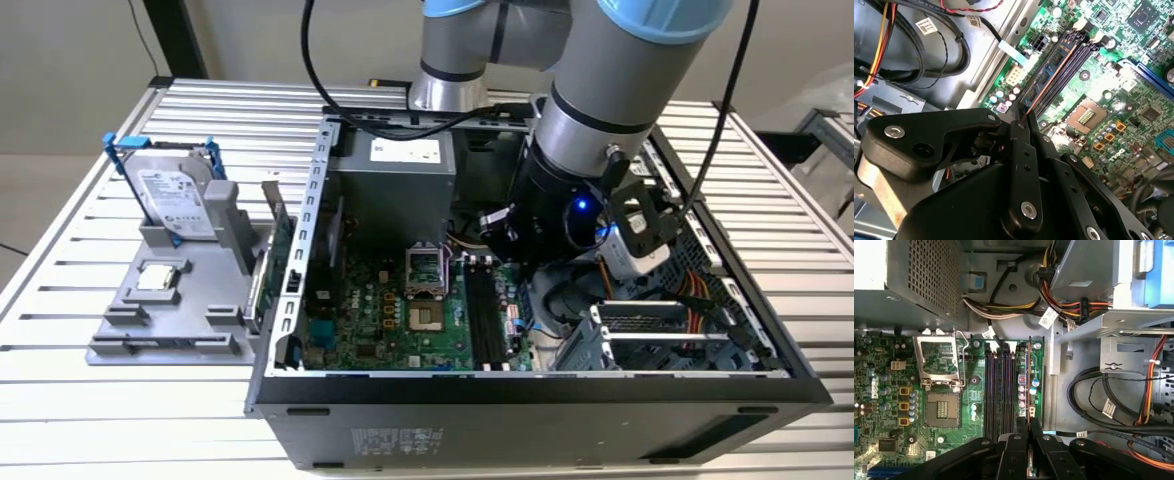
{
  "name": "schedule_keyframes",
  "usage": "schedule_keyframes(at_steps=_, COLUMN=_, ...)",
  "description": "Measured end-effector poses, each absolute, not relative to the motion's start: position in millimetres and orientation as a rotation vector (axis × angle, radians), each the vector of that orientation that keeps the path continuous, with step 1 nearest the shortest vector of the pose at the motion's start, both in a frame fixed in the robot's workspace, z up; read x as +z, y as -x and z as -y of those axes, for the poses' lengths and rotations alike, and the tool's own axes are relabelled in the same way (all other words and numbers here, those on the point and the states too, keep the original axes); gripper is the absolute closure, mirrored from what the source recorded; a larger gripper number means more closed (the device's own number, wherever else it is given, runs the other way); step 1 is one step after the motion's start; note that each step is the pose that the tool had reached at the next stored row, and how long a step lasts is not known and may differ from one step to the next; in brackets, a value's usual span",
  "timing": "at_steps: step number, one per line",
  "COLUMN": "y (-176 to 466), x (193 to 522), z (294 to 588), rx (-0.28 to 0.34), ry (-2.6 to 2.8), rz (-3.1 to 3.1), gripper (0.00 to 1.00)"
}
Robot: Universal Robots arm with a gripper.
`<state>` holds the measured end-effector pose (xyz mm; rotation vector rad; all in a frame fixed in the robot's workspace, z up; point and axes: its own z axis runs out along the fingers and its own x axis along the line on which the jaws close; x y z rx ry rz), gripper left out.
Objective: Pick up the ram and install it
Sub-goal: 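Insert the ram into the slot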
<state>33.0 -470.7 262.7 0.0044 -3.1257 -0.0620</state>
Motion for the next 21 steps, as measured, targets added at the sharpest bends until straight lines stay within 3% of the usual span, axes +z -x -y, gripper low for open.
schedule_keyframes(at_steps=21, y=-32.3, x=248.4, z=473.3, rx=-0.056, ry=-0.004, rz=3.125, gripper=1.0)
